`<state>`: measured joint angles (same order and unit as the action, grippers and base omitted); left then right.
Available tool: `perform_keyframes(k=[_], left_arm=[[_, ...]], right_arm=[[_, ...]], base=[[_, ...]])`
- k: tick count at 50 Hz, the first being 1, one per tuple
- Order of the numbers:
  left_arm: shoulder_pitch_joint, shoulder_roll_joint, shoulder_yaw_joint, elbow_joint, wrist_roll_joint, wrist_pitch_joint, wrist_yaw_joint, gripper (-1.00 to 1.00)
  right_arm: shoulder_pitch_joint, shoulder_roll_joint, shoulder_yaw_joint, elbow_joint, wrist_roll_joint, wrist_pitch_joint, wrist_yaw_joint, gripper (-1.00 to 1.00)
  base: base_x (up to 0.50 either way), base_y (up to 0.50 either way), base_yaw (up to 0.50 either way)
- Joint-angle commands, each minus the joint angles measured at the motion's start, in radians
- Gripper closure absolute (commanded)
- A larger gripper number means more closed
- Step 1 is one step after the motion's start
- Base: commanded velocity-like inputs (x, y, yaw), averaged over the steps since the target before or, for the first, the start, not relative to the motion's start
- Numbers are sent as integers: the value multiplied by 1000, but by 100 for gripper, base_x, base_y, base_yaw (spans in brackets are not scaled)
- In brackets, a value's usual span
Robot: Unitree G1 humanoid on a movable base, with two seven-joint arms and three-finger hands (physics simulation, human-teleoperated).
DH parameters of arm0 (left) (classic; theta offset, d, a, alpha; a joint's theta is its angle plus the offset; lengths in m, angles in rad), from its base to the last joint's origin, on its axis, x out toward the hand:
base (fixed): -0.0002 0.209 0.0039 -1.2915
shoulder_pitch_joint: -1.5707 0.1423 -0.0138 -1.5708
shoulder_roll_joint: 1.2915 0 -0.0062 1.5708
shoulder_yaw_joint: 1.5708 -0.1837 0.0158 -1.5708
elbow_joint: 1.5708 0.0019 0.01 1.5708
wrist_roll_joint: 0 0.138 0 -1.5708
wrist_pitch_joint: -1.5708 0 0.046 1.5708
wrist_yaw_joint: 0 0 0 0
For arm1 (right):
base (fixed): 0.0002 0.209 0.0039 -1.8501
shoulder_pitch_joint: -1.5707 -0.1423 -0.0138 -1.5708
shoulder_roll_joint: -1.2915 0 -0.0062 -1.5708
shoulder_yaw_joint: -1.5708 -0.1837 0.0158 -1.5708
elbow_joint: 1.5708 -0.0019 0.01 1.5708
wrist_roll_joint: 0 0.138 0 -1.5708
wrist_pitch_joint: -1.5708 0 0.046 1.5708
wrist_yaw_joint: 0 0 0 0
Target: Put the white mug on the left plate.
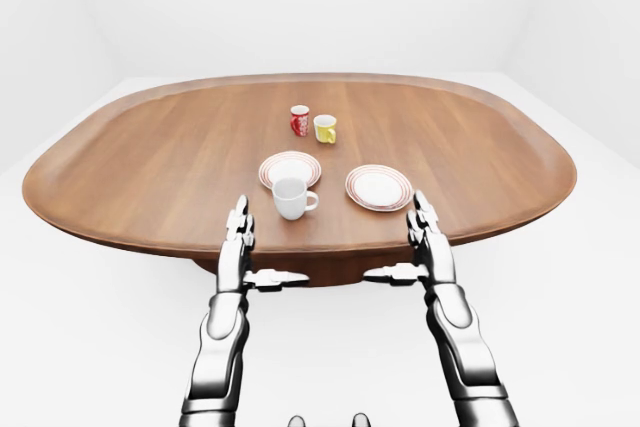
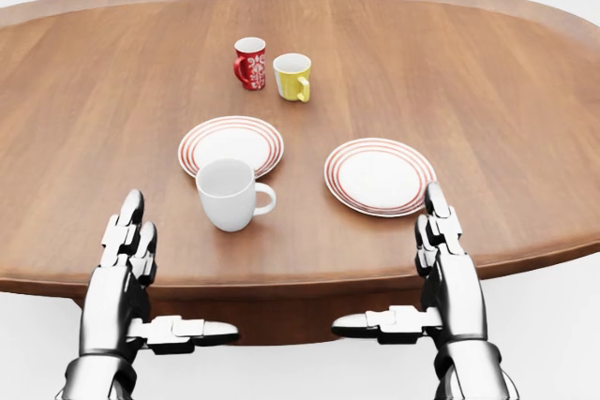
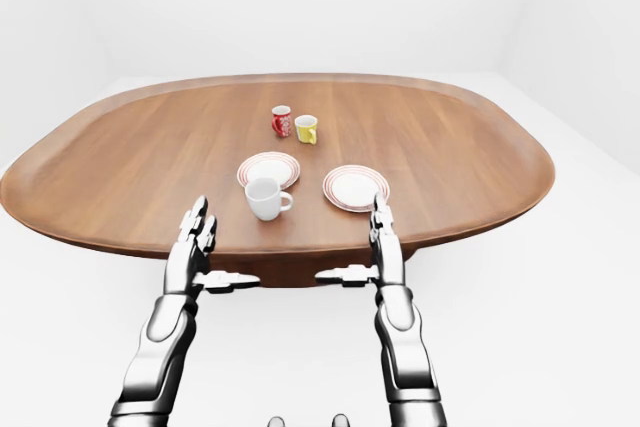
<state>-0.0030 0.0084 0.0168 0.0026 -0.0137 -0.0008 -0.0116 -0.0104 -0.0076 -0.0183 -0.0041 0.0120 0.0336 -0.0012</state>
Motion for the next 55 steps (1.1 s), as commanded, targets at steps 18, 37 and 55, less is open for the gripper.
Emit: perform_keyframes(k=[18,37,55], left_arm=[[6,21,26,-360,8,88,11,-98],[-8,17,51,-296,-20,88,4,-98],[-13,21,62,-302,-26,88,4,-98]], right_arm=[[19,-23,-132,-574,304,54,28,-100],[45,-29,-143,-560,296,54,79,-100],[48,-30,-133,-576,282,54,114,-100]], base=[[0,0,0],[0,0,0],[0,34,0]])
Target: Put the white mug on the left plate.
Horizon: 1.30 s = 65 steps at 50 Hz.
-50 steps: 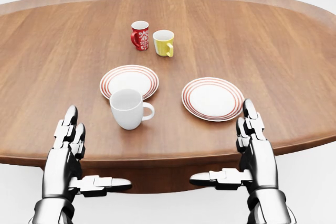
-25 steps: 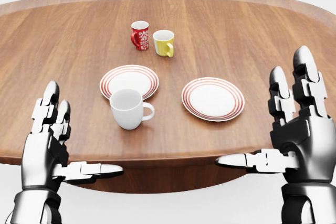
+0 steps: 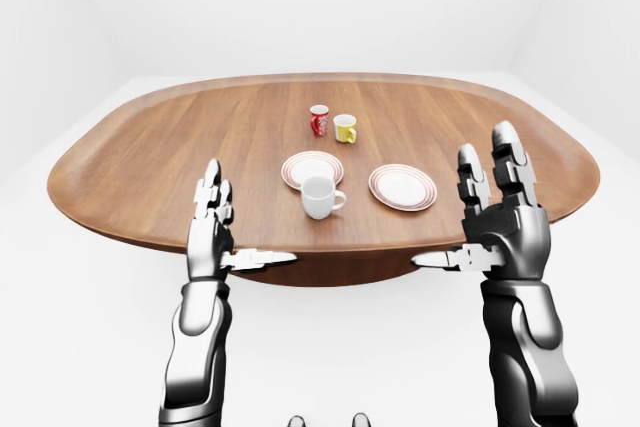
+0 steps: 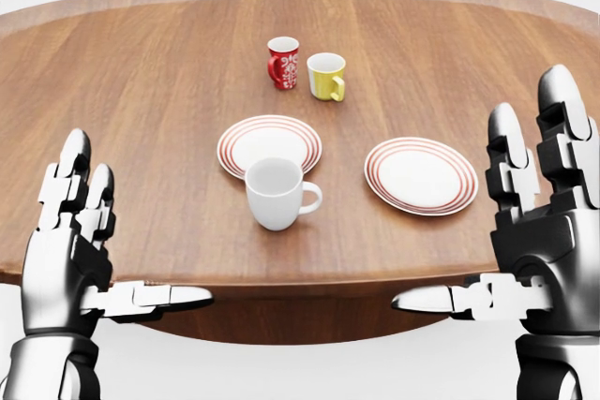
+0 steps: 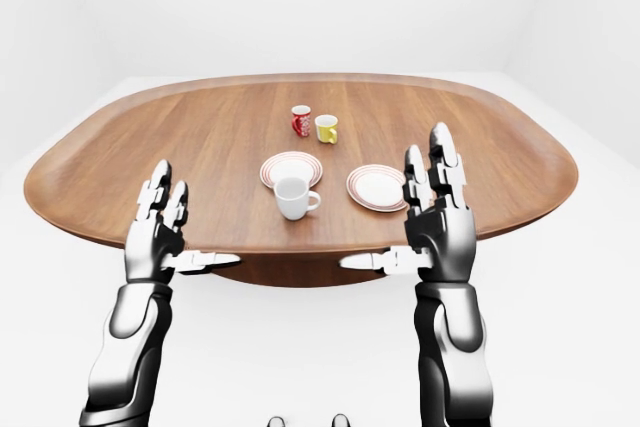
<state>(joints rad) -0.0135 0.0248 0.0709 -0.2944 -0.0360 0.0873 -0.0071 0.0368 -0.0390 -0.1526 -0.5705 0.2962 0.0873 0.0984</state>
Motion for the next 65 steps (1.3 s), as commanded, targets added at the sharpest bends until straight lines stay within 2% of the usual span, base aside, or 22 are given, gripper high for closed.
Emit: perform_keyframes(k=[1,20,30,65], left_arm=[[-2,5,8,-6,-3,0,-1,-99],[1,5,8,-6,0,0,-4,-98],[3,5,7,-7,1,0,-6,-98],[7,3,6,-13,0,0,-8,-98]], right_arm=[[0,1,1,-10,-2,0,15,-100],[4,4,12,-1,-25,0,19,-100],[9,8,-2,-30,29,0,24,-100],[15,6,13,-52,20,0,36,-100]], base=[[0,50,0],[-1,50,0],[-1,2,0],[49,0,0]])
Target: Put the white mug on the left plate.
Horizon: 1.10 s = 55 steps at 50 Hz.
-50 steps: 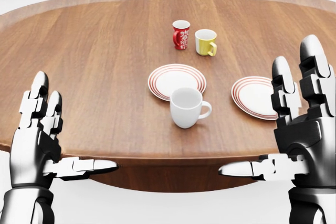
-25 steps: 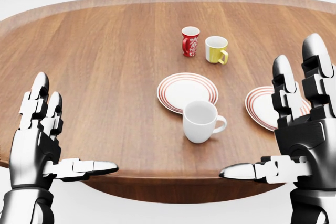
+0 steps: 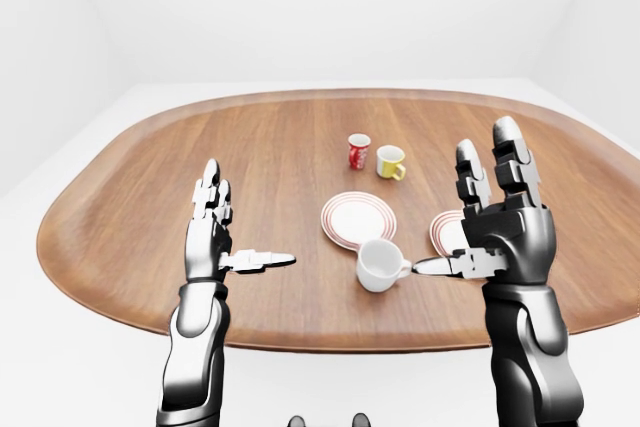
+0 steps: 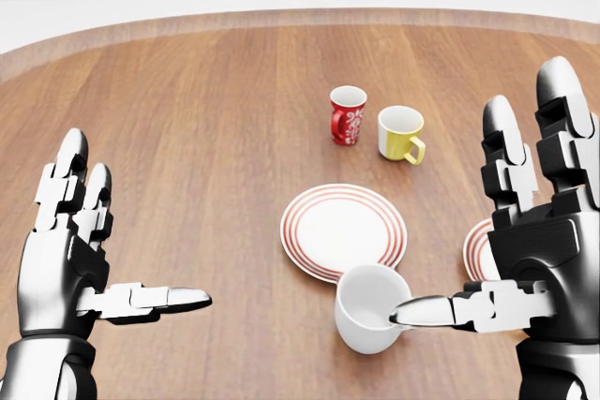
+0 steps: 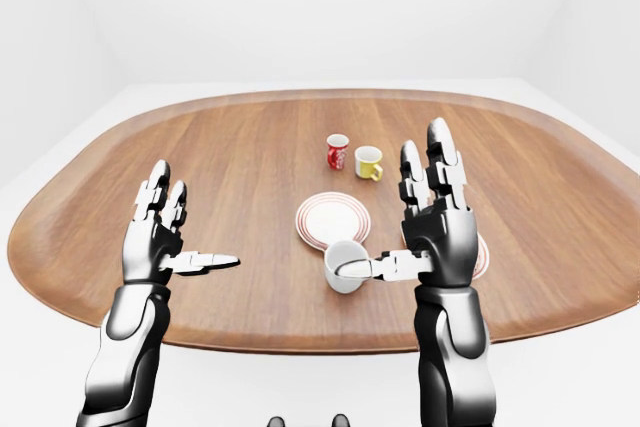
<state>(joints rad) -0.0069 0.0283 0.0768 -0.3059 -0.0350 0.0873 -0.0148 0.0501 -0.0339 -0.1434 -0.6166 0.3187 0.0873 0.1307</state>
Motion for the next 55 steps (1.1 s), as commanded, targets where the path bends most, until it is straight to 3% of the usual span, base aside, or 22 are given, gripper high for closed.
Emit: perform_keyframes(k=[1,38,45,55], left_arm=[[1,0,-1,-1,0,0,0,-98],[9,-1,-3,-5,1,0,-8,-98],[10,-1,-3,-1,2,0,-9,-99],[10,-1,-1,3,2,0,-8,-99]], right_arm=[[2,1,4,-7,-4,0,4,-100],[17,7,18,-14,-17,0,18,-100],[51,-10,112,-14,-221,0,22,-100],[142,11,174,-92,-237,0,80,-100]], base=[[50,0,0],[50,-1,0],[17,-1,0],[0,0,0]])
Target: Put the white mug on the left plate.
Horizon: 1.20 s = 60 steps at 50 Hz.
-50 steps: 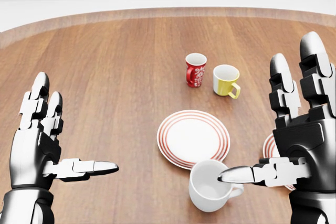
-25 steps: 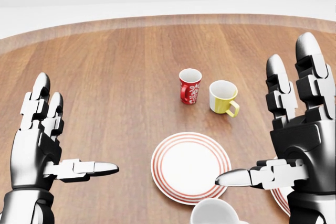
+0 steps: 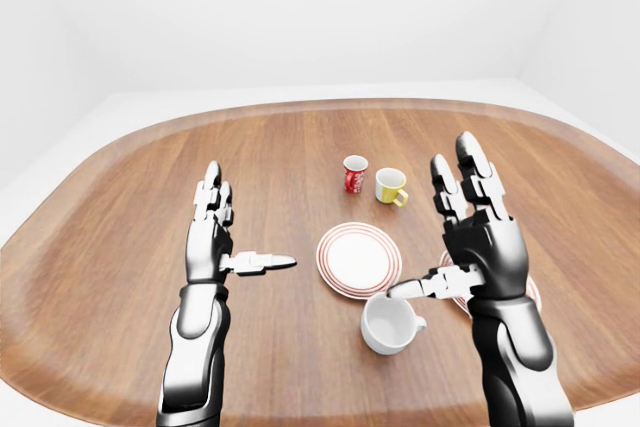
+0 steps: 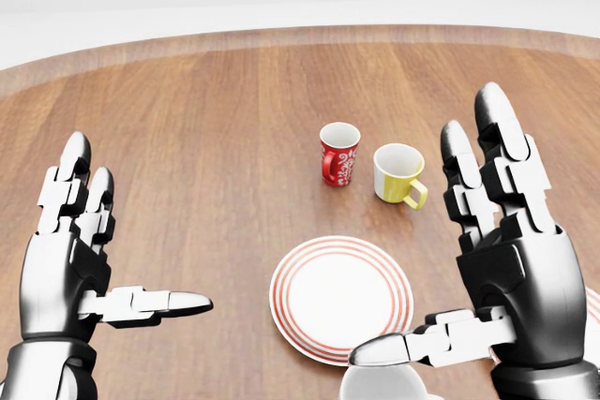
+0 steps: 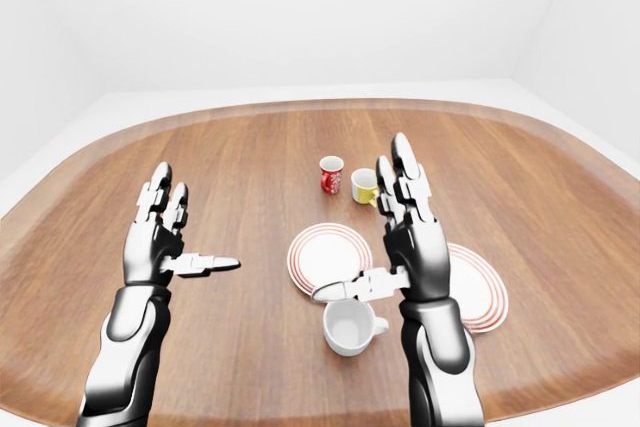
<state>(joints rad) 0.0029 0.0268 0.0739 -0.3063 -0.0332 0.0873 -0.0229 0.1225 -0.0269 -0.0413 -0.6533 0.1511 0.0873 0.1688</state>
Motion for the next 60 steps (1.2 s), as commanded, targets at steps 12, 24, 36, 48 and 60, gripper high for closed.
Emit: perform_keyframes(k=[12,24,36,48,60], left_arm=[[0,2,5,2,-2,0,-1,-98],[-1,2,6,-4,-3,0,-1,-99],[-2,3,8,7,-3,0,-2,-99],[-5,4,9,10,-3,0,-2,-99],[-2,3,7,4,-2,0,-2,-98]], right_arm=[[136,-11,121,-111,-110,0,67,-100],[200,-23,124,-122,-132,0,96,-100],[233,-38,145,-164,-200,0,139,-100],[254,-59,163,-154,-361,0,175,-100],[249,-54,170,-135,-537,0,173,-100]], base=[[0,0,0],[0,0,0],[0,0,0],[0,0,0],[0,0,0]])
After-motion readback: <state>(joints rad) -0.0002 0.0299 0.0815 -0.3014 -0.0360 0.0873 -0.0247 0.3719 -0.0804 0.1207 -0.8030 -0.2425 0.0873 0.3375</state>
